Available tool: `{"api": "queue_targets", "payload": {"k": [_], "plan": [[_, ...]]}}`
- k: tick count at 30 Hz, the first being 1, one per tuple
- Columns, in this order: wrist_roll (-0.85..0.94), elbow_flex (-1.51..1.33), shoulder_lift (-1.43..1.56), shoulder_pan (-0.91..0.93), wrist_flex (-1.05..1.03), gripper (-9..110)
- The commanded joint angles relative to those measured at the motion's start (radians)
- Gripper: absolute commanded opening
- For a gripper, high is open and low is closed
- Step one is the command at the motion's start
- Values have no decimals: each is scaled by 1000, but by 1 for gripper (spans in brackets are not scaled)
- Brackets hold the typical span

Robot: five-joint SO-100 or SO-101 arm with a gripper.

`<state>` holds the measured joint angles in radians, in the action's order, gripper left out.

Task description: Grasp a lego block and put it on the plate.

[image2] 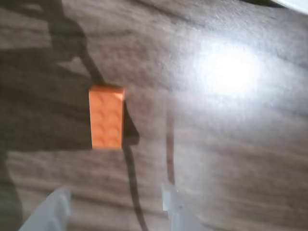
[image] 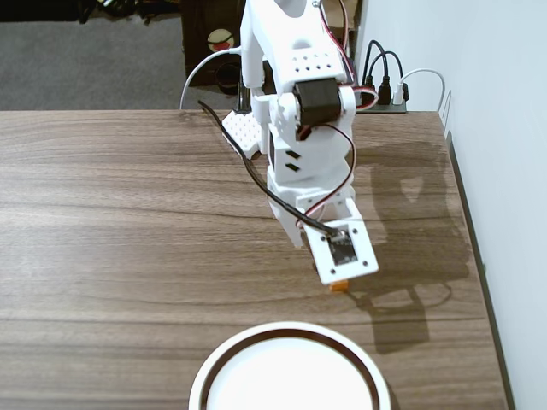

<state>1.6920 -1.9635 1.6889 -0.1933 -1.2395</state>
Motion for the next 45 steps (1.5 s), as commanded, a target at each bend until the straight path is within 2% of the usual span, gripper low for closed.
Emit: {"api": "queue_targets", "payload": {"k": [1, 18, 45], "plan": [[-15, 52, -6, -9, 37, 26], [-55, 0, -71, -38, 160, 25], [-46, -28, -110, -35, 202, 23]]}}
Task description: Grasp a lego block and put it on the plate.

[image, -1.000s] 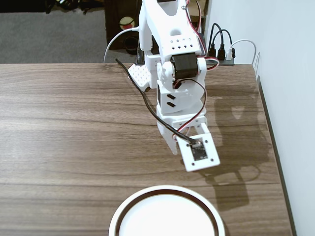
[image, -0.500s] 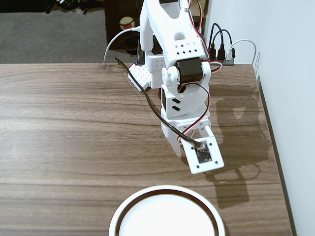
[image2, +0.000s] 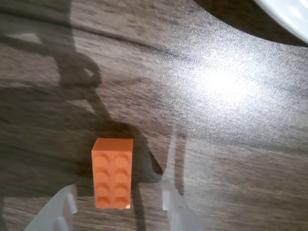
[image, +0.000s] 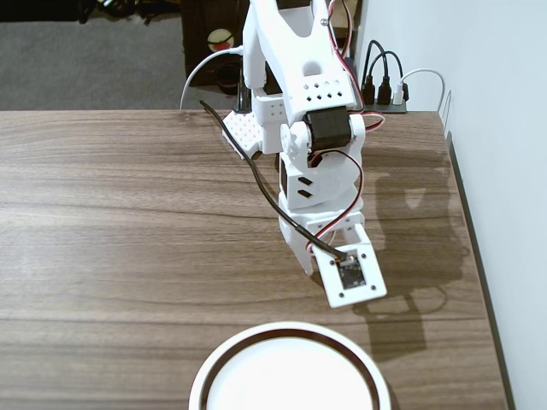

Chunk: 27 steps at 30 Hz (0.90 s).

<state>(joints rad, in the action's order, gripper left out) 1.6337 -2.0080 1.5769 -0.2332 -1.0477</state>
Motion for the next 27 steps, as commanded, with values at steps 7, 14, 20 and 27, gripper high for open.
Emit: {"api": "queue_targets", "payload": {"k": [7, 14, 20, 27], "plan": [[12, 21, -14, 5, 25, 23], [11, 28, -29, 5, 37, 13], [6, 28, -32, 5, 46, 9], [0, 29, -20, 5, 41, 9]]}}
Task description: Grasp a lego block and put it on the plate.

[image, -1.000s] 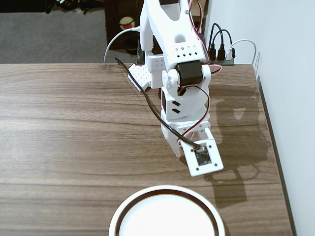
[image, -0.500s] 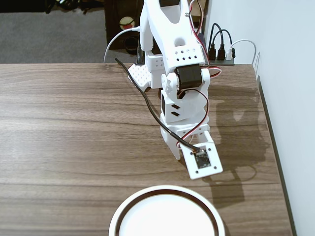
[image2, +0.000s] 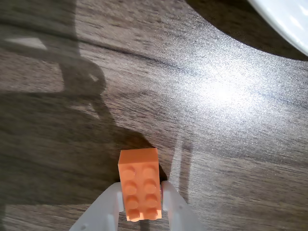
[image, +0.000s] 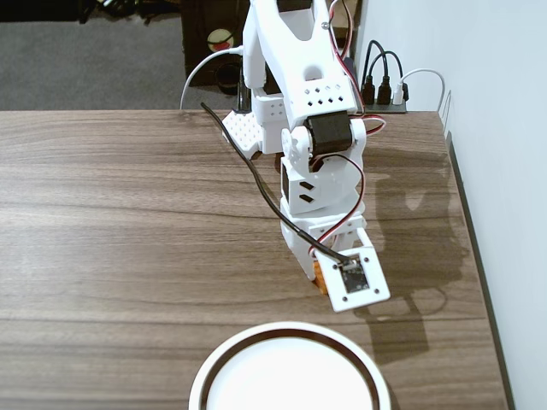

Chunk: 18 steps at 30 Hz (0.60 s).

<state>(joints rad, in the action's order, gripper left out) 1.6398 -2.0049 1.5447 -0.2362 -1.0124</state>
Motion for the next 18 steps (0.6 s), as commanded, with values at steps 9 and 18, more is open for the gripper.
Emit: {"api": "queue_targets", "payload": {"k": [9, 18], "plan": [[-17, 29, 164, 15, -77, 9], [-23, 49, 287, 60, -135, 9]]}}
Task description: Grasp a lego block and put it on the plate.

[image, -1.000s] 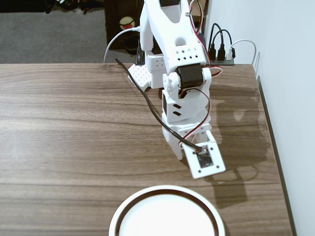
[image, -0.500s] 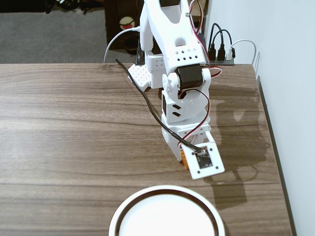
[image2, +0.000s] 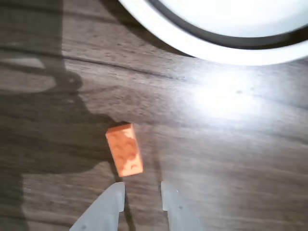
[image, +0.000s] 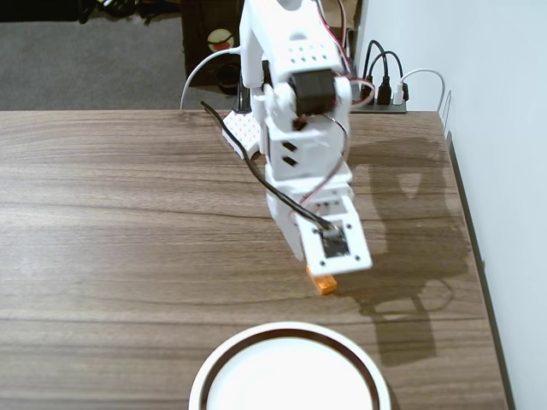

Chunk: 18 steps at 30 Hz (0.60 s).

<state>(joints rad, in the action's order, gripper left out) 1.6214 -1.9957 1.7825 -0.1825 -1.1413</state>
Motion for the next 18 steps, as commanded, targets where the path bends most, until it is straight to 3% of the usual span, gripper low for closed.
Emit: {"api": "queue_targets", "payload": {"k": [1, 18], "plan": [[-6, 38, 44, 6, -6, 9], [-3, 46, -140, -14, 66, 21]]}}
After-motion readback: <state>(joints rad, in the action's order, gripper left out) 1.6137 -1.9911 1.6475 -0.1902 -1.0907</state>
